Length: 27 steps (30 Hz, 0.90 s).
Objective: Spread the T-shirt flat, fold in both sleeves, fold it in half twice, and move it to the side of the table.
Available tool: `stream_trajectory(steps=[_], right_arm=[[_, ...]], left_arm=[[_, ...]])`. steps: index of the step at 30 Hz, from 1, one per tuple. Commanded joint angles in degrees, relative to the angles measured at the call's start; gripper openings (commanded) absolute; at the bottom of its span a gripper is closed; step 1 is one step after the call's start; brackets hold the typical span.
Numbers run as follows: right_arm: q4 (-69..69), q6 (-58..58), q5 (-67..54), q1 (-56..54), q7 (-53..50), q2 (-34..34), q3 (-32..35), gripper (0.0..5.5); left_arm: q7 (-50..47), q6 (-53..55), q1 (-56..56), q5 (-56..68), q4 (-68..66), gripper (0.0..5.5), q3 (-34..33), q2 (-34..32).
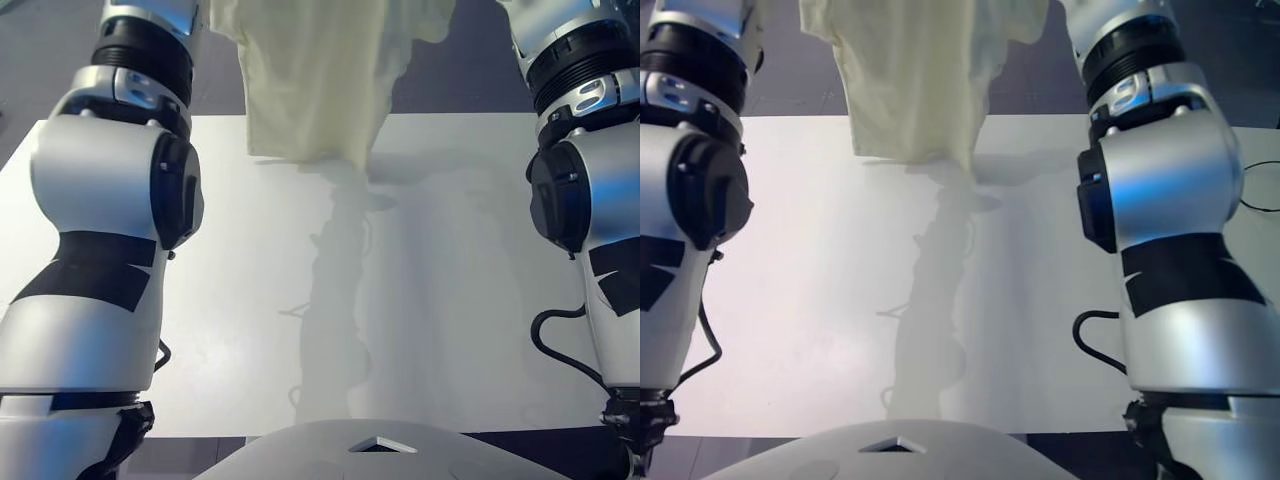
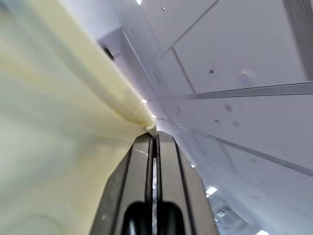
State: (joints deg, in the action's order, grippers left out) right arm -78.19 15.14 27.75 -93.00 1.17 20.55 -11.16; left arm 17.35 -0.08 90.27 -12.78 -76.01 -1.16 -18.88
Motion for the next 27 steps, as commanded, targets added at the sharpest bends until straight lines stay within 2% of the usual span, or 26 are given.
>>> stream_trajectory(steps=[1,7,11,14,19,27], right_arm=[[1.80,5.18,-3.70,7.40,7.65,-1.53,1.66,0.00],[8.58,10.55,-11.88,17.47,24.60,2.10,5.11,0.00],[18.77,7.12,-18.26,24.56,43.05,4.17,5.15,0.00],[29.40,-0.35,-23.40,28.85,53.49,6.04,5.08,0.00],[44.64,-14.06,-29.47,34.16,61.49,8.03,5.65,0.00],[78.11,-44.40,-44.62,47.89,77.30,17.96,2.85,0.00]], left_arm=[[9.98,4.40,-11.57,3.32,4.94,0.01,-0.18,-0.06],[16.06,19.20,-24.69,8.10,34.74,0.01,-2.01,-5.62],[22.07,29.55,-28.15,11.77,50.81,0.01,-1.74,-8.24],[32.20,40.13,-34.30,16.89,67.99,0.01,2.40,-12.82],[41.98,51.17,-46.60,22.58,88.13,0.01,7.95,-22.42],[50.33,53.50,-54.60,27.97,98.55,0.01,10.04,-32.82]])
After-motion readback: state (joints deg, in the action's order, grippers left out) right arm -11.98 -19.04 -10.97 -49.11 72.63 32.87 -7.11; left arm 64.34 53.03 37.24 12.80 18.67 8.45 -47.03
